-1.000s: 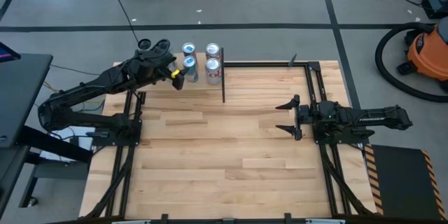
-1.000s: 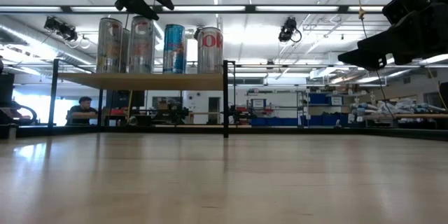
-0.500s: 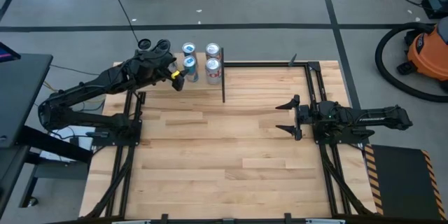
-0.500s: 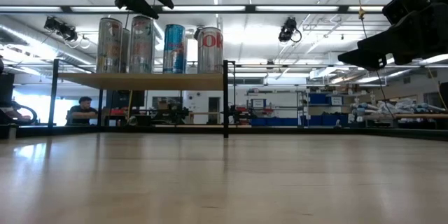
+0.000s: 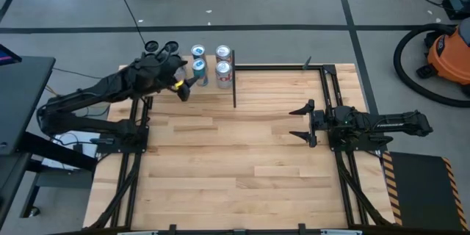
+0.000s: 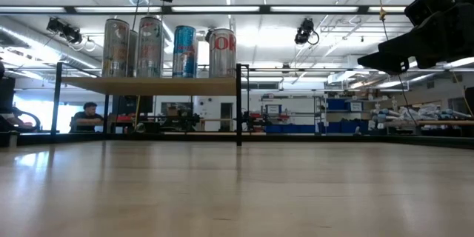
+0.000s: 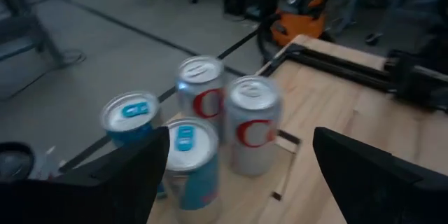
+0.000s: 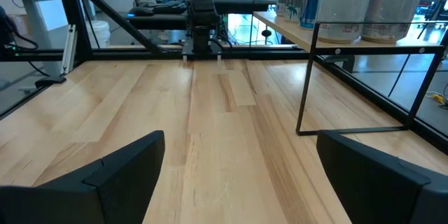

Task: Place canned beverage on shelf
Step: Return to Home Position

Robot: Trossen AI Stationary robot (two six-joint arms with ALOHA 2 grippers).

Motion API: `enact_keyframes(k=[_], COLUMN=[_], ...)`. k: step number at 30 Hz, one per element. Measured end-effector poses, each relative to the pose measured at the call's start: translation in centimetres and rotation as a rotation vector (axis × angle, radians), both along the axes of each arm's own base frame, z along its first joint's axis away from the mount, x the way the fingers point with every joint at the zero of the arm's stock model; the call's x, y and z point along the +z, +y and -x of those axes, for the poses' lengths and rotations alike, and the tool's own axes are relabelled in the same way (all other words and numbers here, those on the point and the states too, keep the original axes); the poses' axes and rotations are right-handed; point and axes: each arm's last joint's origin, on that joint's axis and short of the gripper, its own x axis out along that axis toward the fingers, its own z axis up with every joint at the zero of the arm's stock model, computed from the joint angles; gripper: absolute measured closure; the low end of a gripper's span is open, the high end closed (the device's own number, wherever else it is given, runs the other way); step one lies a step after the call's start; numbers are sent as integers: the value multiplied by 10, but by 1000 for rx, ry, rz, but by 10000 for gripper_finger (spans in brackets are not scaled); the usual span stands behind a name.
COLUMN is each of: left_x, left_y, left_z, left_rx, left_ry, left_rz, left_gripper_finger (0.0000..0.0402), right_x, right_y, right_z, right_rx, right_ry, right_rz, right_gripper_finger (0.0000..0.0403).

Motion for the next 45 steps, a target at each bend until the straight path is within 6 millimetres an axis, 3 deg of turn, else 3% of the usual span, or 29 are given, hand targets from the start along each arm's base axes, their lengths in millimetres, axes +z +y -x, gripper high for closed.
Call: enact_keyframes(k=[11,21,30,39,45], left_x=[1,-26,-50,-90,-120], left_y=[-54,-96,-115,-128,-126], left_z=[1,7,5,-4,-5], left_rx=[-268,-247,-351,-513,-554], left_ry=[41,41,30,-55,-91], left_rz=[-22,-50,-43,-80,-121], left_gripper_finger=[40,40,40,40,40], right_x=[0,0,0,0,0], right_y=[0,0,0,0,0], right_z=[0,0,0,0,0], right_rx=[0,0,0,0,0], right_ry=[0,0,0,0,0], right_rz=[0,0,0,0,0], right_gripper_finger=[20,20,20,20,20])
